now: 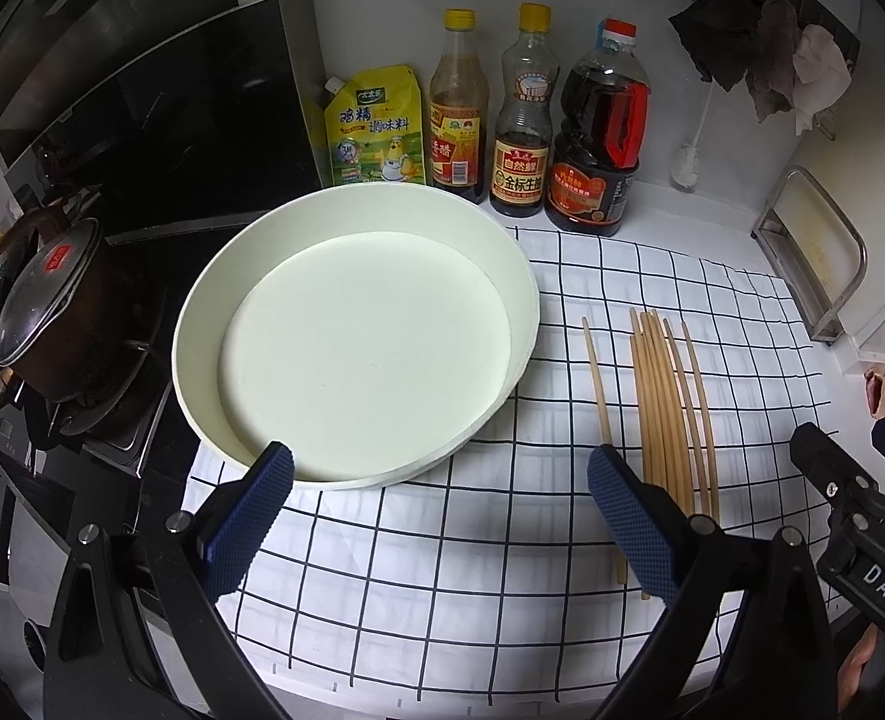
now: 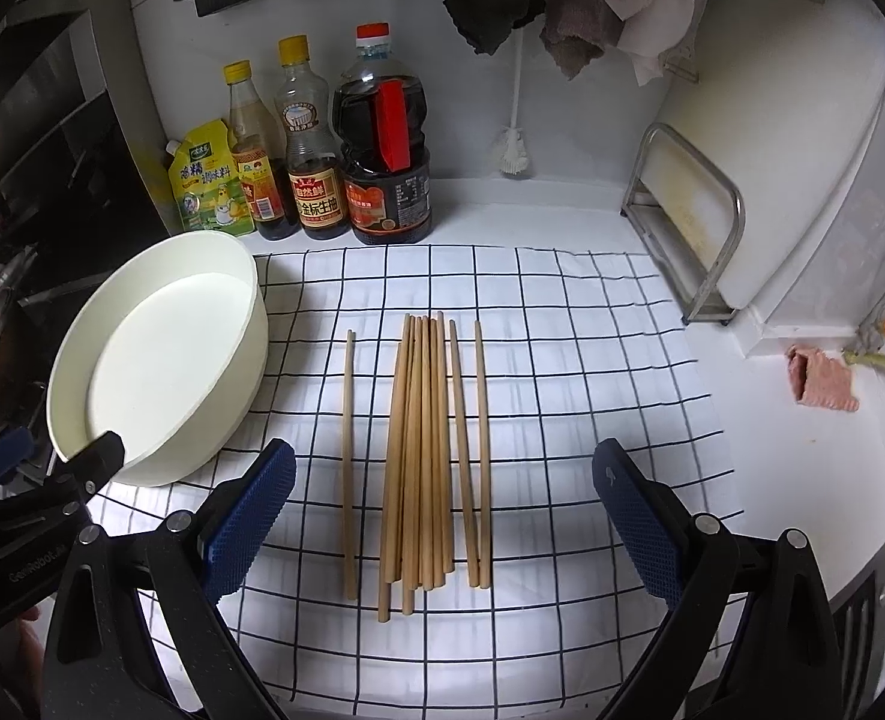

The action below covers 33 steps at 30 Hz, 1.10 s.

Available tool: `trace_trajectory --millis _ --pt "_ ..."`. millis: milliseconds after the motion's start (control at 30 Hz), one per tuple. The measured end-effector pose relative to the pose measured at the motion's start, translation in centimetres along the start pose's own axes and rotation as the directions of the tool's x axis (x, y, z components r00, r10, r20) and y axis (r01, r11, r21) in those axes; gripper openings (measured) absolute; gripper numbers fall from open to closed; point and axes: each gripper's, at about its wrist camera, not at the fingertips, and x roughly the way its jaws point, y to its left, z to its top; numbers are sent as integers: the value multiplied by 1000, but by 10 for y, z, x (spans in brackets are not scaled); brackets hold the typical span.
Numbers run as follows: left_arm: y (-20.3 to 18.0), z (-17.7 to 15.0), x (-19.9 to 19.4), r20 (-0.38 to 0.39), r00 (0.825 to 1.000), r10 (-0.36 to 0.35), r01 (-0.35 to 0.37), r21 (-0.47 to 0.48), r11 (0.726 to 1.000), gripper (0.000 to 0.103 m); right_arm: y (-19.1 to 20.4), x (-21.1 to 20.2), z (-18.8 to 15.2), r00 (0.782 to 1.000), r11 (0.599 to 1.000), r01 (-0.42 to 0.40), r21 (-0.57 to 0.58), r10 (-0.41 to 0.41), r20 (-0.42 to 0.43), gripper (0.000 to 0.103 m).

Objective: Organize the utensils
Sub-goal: 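Lower the left tool onto one wooden chopstick while the right tool closes on another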

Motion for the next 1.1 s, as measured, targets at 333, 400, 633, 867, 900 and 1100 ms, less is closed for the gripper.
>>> trace_trajectory --millis 333,400,633,867,900,1100 --pt "-31 -12 22 -21 996 -88 88 32 996 97 -37 25 -13 999 999 -35 -39 35 -15 95" --pt "-39 -14 31 -26 996 -87 88 24 996 97 -46 33 -16 997 997 -70 -36 69 -23 95" --pt "-61 -25 66 -61 994 -88 89 8 996 97 -70 81 -18 996 997 -55 -45 52 -71 95" --pt "-76 -29 107 -88 995 -42 40 -26 999 97 -75 124 -22 993 997 -48 -54 42 -107 95" --pt "-77 -29 110 -94 995 -41 38 -31 999 97 -76 128 -21 993 998 -48 -48 42 -112 95" --pt "-84 -31 128 -105 994 -27 22 -47 999 97 -79 151 -21 992 999 -8 -35 4 -130 94"
